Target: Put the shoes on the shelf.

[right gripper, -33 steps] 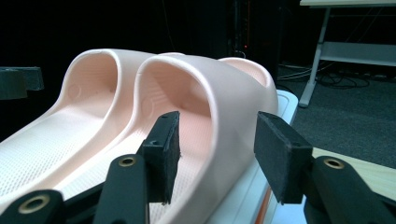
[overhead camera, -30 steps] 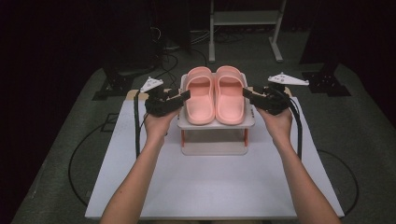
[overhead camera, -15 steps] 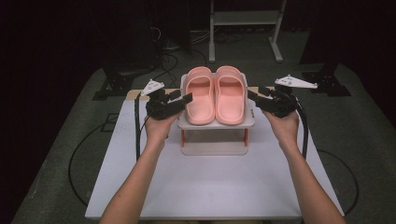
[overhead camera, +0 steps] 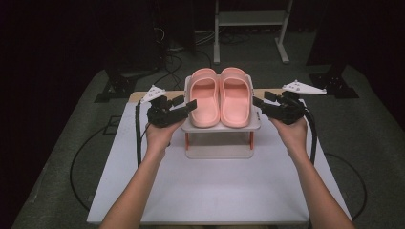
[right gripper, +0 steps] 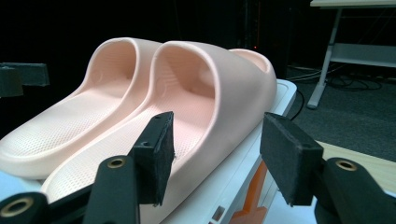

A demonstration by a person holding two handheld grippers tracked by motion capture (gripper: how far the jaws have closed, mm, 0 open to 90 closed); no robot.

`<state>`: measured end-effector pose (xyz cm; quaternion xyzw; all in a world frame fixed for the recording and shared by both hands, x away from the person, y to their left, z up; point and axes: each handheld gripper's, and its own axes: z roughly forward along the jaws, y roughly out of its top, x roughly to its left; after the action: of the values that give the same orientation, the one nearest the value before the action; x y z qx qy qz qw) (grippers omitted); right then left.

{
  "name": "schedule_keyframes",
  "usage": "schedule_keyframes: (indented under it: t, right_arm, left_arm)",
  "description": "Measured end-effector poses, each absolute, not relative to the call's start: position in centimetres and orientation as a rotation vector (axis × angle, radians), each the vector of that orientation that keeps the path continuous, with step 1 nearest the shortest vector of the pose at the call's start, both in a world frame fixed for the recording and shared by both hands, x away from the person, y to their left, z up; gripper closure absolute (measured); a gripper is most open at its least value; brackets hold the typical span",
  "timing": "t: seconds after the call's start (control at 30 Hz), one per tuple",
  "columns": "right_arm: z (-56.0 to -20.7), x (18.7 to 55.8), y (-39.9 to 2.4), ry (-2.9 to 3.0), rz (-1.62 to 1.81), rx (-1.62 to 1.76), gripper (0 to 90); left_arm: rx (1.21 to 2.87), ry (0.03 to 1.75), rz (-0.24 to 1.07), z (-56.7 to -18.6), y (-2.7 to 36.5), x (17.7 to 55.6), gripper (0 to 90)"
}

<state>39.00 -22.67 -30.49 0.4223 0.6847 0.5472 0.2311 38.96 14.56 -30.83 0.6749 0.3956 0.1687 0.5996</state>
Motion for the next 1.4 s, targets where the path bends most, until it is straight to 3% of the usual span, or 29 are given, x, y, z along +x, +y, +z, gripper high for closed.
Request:
schedule_keyframes:
  t: [1.4]
  right_arm:
    - [-32.9,36.1,-24.7,1.916,1.546,1.156,39.3]
  left_arm:
    - [1.568,0.861,0.342,-32.3,16.4,35.6,32.8]
